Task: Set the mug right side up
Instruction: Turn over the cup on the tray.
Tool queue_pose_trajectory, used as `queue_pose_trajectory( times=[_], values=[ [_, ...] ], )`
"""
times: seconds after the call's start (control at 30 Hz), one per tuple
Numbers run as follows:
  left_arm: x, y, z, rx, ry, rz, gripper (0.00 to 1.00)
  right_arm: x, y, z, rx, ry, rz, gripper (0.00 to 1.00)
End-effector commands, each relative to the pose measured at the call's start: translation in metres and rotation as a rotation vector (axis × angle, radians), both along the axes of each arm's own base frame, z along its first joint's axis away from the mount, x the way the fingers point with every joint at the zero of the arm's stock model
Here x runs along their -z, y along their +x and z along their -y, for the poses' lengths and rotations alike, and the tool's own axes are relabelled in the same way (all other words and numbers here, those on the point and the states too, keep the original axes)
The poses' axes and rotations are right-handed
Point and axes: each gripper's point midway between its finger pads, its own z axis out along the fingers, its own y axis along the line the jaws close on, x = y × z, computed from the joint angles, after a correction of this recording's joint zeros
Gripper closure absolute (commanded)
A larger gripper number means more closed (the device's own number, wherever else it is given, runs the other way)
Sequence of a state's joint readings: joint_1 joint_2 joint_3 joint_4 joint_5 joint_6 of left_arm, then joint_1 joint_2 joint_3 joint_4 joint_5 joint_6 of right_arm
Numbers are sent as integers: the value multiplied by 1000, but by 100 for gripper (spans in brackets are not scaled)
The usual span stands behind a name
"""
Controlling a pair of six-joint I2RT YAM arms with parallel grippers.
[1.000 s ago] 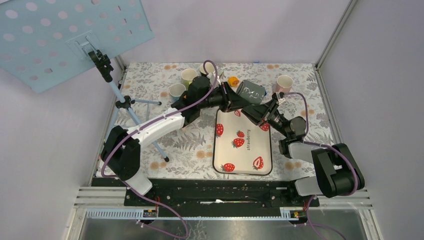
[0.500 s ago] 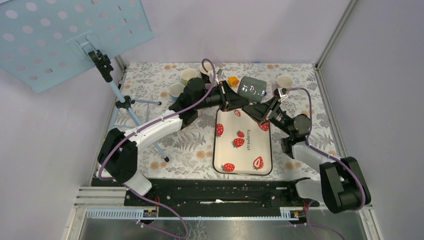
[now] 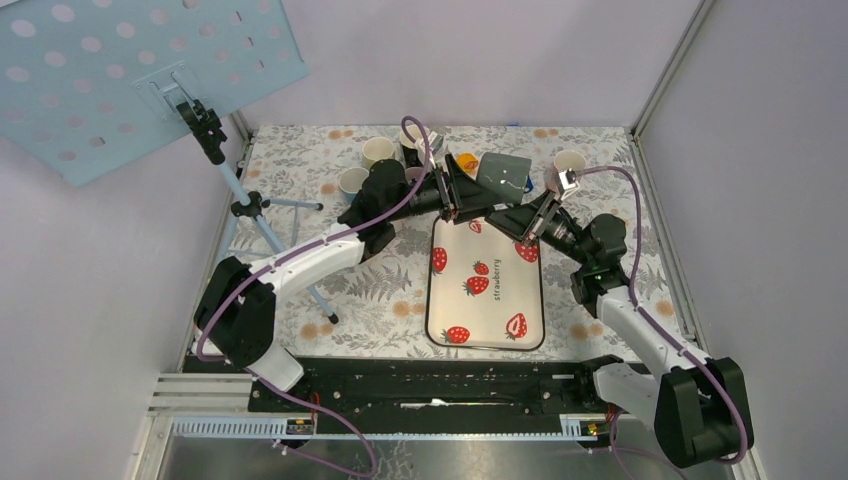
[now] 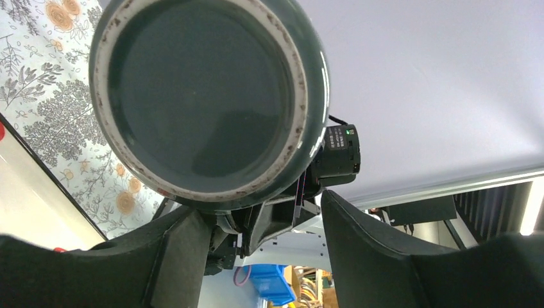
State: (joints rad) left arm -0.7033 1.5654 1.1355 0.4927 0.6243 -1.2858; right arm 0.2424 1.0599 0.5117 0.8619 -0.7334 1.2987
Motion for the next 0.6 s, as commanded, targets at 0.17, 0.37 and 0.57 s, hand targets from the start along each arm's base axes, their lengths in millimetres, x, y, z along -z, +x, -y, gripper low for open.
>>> queue_pose_trajectory(
  times=[0.17, 0.37, 0.57],
  values=[
    [-21, -12, -6, 3, 8, 127, 23, -34, 11, 11, 115, -121, 156, 100],
    [1, 1, -9, -68, 128, 150, 1, -28, 18, 17, 167, -225, 133, 100],
    [11, 9, -15, -116, 205, 183, 1, -19, 26, 26, 219, -345, 91, 100]
  ],
)
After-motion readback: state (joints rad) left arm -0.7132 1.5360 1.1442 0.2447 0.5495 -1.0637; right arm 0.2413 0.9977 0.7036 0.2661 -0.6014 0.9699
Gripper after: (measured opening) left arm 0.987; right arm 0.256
